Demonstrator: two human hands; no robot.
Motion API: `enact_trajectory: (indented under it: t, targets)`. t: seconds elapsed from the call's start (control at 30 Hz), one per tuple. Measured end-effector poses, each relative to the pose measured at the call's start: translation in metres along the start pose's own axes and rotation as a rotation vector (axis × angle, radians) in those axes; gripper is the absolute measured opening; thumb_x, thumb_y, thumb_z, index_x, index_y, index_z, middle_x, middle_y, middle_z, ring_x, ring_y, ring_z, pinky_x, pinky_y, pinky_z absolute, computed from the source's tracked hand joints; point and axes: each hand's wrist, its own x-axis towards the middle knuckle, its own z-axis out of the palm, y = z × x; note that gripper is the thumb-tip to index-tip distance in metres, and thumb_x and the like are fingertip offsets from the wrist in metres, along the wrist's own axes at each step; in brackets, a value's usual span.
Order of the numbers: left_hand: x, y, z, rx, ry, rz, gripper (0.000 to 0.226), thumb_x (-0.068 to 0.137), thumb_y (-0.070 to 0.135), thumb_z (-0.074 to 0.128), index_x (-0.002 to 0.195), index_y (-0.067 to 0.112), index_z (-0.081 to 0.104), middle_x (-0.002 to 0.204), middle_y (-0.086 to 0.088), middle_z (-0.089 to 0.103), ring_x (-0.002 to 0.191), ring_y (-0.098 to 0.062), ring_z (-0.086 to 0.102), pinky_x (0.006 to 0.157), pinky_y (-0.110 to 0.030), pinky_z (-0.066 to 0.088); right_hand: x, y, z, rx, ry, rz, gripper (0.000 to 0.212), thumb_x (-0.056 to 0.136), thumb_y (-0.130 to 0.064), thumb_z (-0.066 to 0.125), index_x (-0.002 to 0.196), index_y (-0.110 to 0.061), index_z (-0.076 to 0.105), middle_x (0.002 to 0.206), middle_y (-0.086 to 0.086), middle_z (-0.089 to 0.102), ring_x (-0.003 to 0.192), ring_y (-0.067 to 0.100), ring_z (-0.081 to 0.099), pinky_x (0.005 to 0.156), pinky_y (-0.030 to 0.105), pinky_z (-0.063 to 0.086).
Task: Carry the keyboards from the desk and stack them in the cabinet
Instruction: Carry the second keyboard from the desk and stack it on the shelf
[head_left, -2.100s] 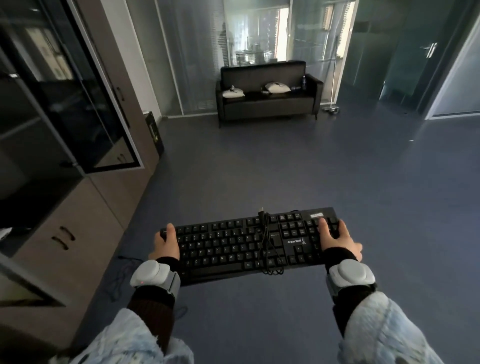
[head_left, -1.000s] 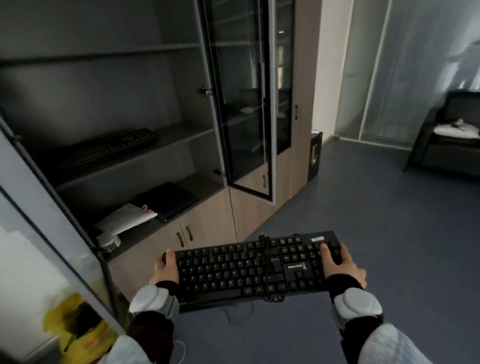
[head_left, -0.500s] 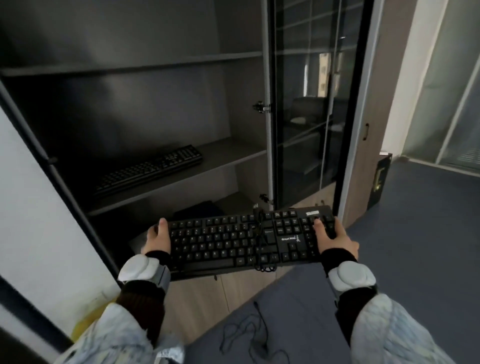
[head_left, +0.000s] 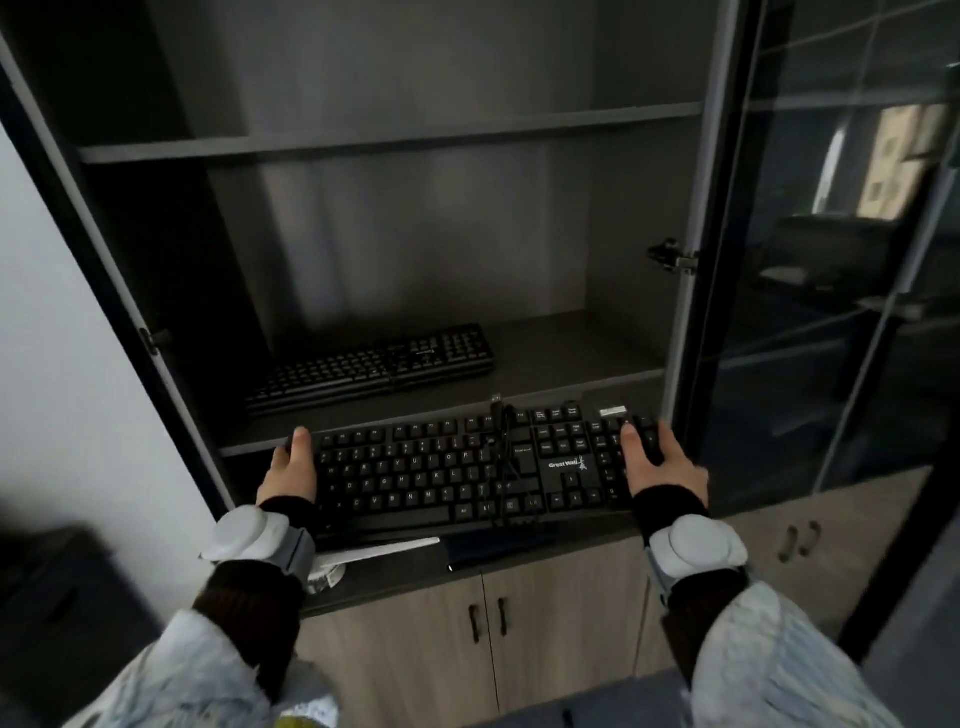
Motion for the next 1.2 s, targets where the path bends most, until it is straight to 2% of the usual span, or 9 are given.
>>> enact_trajectory:
  t: [0.2,0.3,0.5,0.7,0.9,1.0,1.2]
  targets:
    - [0.030,0.033,-0.007,0.068,0.126,0.059,0.067,0.097,0.050,0.020,0.149,0.008,0.030,0.154,-0.018,0.032,0.143,-0.035,0.028,0.118,-0.039,0.019,0.056,-0.046,0.027,0.001,-0.104,-0.100,0.066,0.090,-0.060,0.038,0.150,-0.037,0.022,0.145,0.020,0.042,0.135,0.036,0.035,0.112,0.038,0.029]
    - [0.049,0.047,-0.017,0.086,0.166,0.044,0.068,0.097,0.051,0.018,0.150,0.010,0.028,0.156,-0.016,0.029,0.144,-0.033,0.027,0.119,-0.038,0.017,0.073,-0.062,0.045,0.001,-0.168,-0.151,0.066,0.090,-0.060,0.037,0.150,-0.037,0.020,0.146,0.019,0.042,0.137,0.036,0.031,0.112,0.039,0.027]
    - [0.106,0.072,-0.021,0.073,0.247,0.017,0.069,0.096,0.053,0.020,0.151,0.012,0.027,0.156,-0.015,0.029,0.145,-0.034,0.026,0.120,-0.039,0.015,0.115,-0.108,0.095,-0.030,-0.221,-0.227,0.067,0.091,-0.061,0.034,0.151,-0.036,0.018,0.145,0.018,0.042,0.134,0.035,0.034,0.109,0.039,0.031]
    - [0.189,0.087,-0.017,-0.013,0.244,0.001,0.070,0.095,0.053,0.029,0.150,0.009,0.029,0.155,-0.017,0.031,0.143,-0.035,0.028,0.120,-0.039,0.016,0.157,-0.155,0.158,-0.038,-0.197,-0.202,0.065,0.090,-0.063,0.035,0.149,-0.039,0.021,0.144,0.015,0.043,0.131,0.036,0.037,0.108,0.037,0.033]
    - [0.268,0.108,-0.007,0.022,0.199,0.017,0.064,0.099,0.046,0.024,0.145,0.004,0.036,0.150,-0.023,0.038,0.139,-0.038,0.034,0.117,-0.039,0.021,0.194,-0.186,0.216,-0.076,-0.192,-0.168,0.067,0.089,-0.064,0.034,0.150,-0.039,0.018,0.142,0.019,0.045,0.133,0.035,0.035,0.107,0.039,0.034]
    - [0.288,0.108,0.001,0.018,0.198,0.032,0.060,0.100,0.040,0.028,0.145,0.002,0.035,0.152,-0.022,0.034,0.142,-0.037,0.030,0.117,-0.037,0.018,0.206,-0.191,0.232,-0.124,-0.188,-0.158,0.069,0.089,-0.064,0.034,0.150,-0.037,0.017,0.143,0.018,0.045,0.134,0.035,0.033,0.108,0.041,0.033]
    - [0.318,0.091,0.005,0.042,0.158,-0.024,0.064,0.099,0.044,0.030,0.147,0.002,0.032,0.153,-0.022,0.032,0.140,-0.038,0.032,0.116,-0.036,0.023,0.211,-0.196,0.260,-0.207,-0.207,-0.128,0.070,0.088,-0.066,0.033,0.150,-0.037,0.015,0.142,0.021,0.042,0.130,0.035,0.037,0.106,0.040,0.034]
